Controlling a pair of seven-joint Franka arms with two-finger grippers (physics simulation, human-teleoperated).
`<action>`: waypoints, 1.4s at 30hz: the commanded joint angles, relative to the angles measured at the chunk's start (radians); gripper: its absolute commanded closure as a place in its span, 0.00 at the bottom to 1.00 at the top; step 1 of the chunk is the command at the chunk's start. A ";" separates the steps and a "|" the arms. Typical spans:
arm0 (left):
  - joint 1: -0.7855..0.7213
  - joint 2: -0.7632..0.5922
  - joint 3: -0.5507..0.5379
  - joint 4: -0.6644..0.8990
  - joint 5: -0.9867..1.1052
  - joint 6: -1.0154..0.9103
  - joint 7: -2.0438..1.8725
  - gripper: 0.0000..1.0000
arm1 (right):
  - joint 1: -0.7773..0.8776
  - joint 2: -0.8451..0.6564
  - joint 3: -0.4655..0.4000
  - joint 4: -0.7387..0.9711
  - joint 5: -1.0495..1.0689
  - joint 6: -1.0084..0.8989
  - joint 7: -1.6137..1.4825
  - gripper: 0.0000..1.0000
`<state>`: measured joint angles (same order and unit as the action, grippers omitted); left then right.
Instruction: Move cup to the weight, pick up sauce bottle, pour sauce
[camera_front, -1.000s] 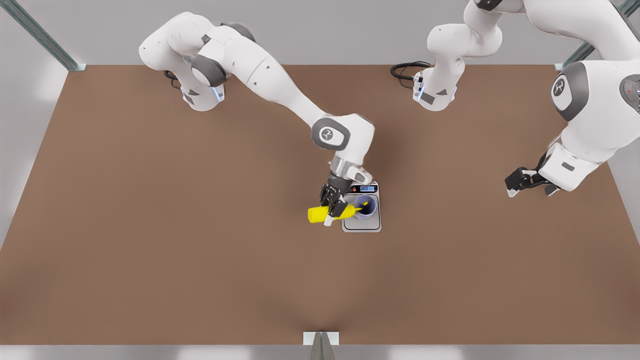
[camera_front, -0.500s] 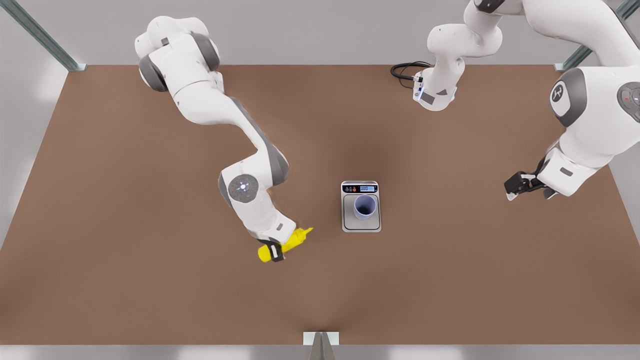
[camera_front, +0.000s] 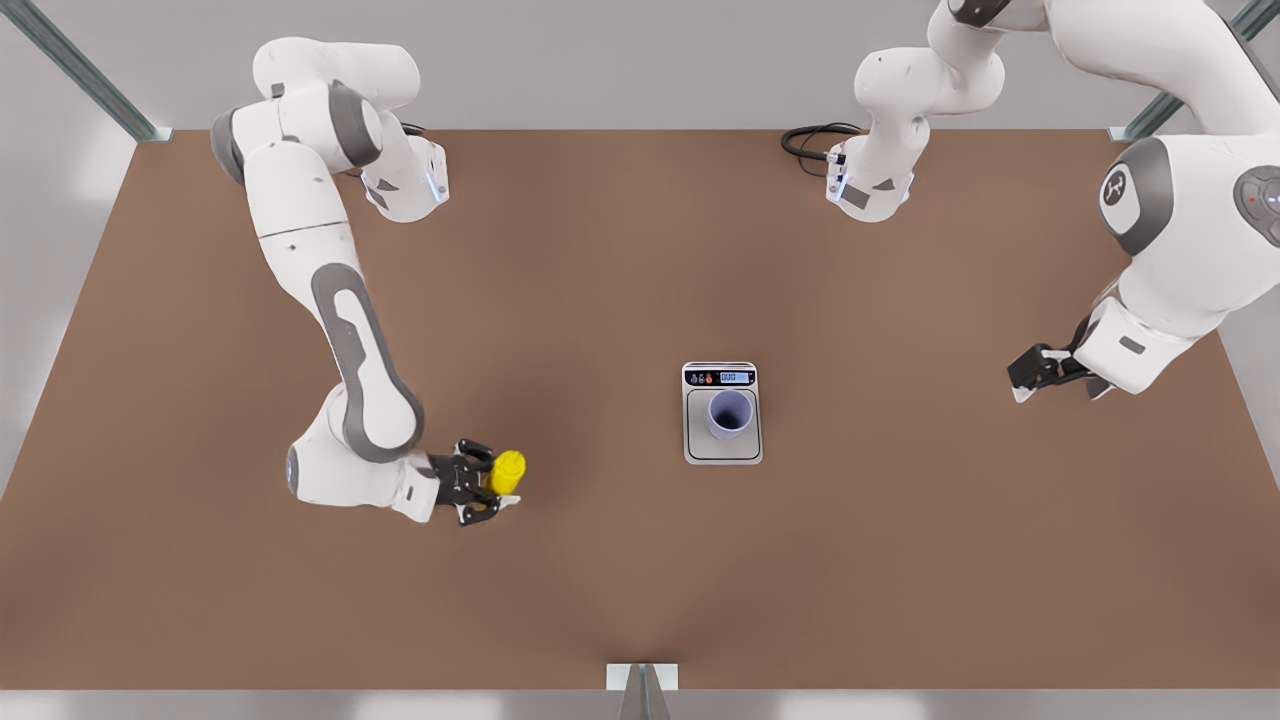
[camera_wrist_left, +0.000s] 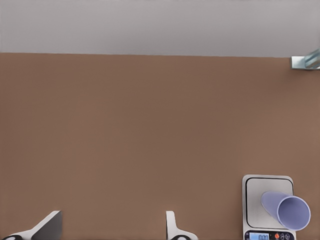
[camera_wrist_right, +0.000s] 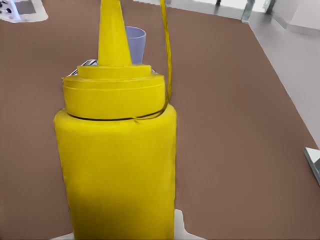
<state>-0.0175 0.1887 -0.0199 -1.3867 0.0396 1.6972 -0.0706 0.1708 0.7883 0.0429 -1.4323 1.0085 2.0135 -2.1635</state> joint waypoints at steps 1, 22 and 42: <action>-0.001 0.000 0.000 0.000 0.000 -0.001 -0.002 0.00 | -0.005 0.002 0.000 -0.003 0.012 -0.015 -0.001 0.45; 0.005 0.011 0.003 -0.002 -0.003 0.010 0.000 0.00 | -0.076 0.206 0.068 -0.008 0.298 -0.226 -0.271 0.44; 0.005 0.020 0.003 -0.002 -0.004 0.010 0.000 0.00 | -0.074 0.213 0.068 -0.013 0.298 -0.228 -0.271 0.31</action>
<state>-0.0124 0.2087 -0.0169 -1.3883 0.0355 1.7073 -0.0706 0.0952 1.0003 0.1104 -1.4459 1.3069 1.7833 -2.4343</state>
